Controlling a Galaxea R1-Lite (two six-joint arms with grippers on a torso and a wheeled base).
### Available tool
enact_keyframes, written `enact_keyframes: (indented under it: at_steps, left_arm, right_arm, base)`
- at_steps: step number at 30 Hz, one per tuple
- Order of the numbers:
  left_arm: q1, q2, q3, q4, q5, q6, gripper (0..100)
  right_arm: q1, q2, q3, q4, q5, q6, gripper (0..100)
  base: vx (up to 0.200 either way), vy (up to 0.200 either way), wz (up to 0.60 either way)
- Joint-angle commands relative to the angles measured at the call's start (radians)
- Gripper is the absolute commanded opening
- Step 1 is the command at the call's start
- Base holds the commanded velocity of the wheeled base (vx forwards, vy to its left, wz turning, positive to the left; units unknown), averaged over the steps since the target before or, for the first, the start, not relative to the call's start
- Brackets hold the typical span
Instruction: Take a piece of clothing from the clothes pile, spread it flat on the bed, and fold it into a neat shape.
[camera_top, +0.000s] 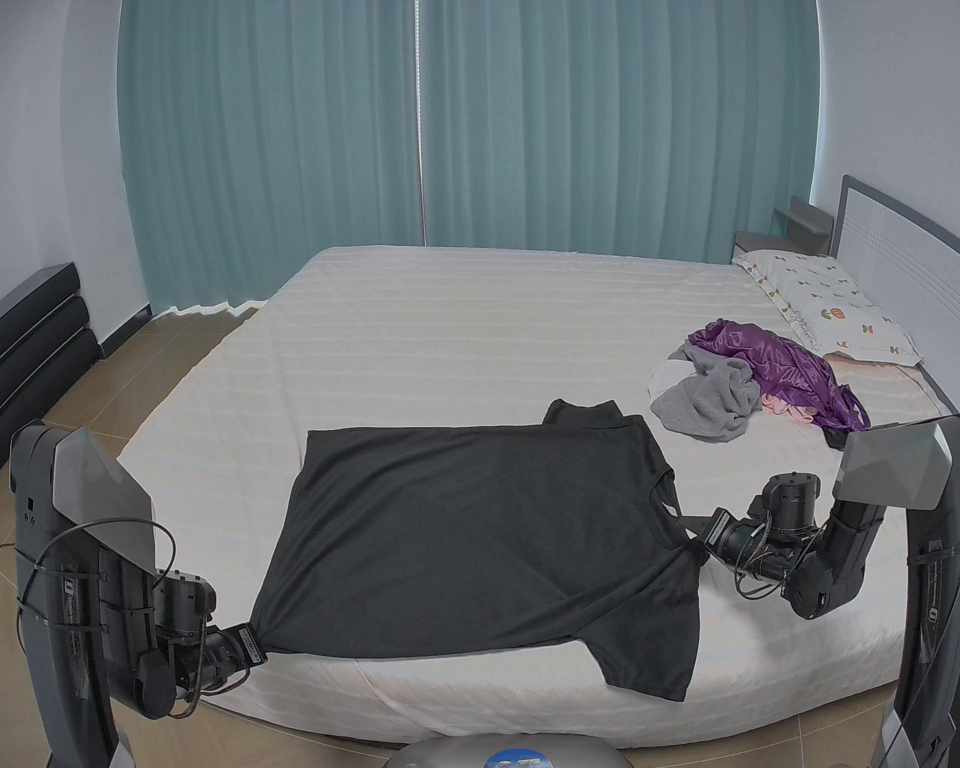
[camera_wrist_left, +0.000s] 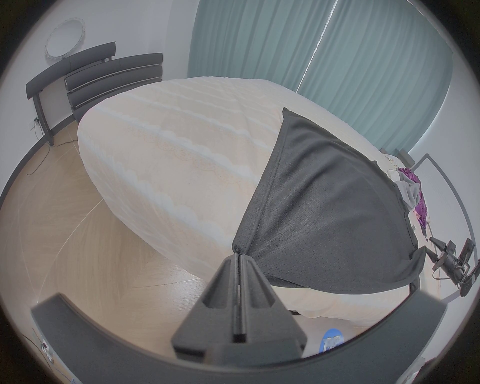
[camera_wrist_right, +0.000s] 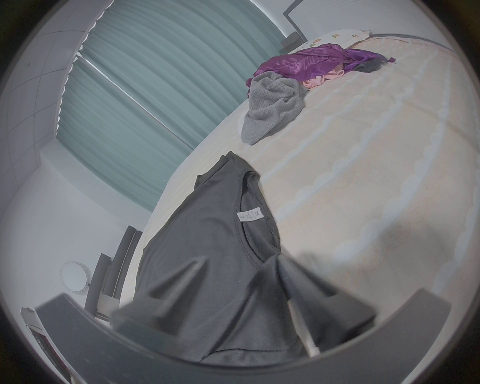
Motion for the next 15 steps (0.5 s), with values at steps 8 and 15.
enact_keyframes:
  at_steps: [8,15]
  left_arm:
    - [0.0,0.008,-0.008,0.0,-0.001,-0.001,0]
    - [0.0,0.015,-0.009,0.0,-0.001,-0.001,0]
  right_arm:
    - [-0.035,-0.136,0.209,-0.013,0.159,-0.033,100]
    - [-0.016,-0.112,0.332,-0.014,0.212,-0.127,100]
  base:
    - [0.0,0.0,0.0]
    - [0.0,0.0,0.0]
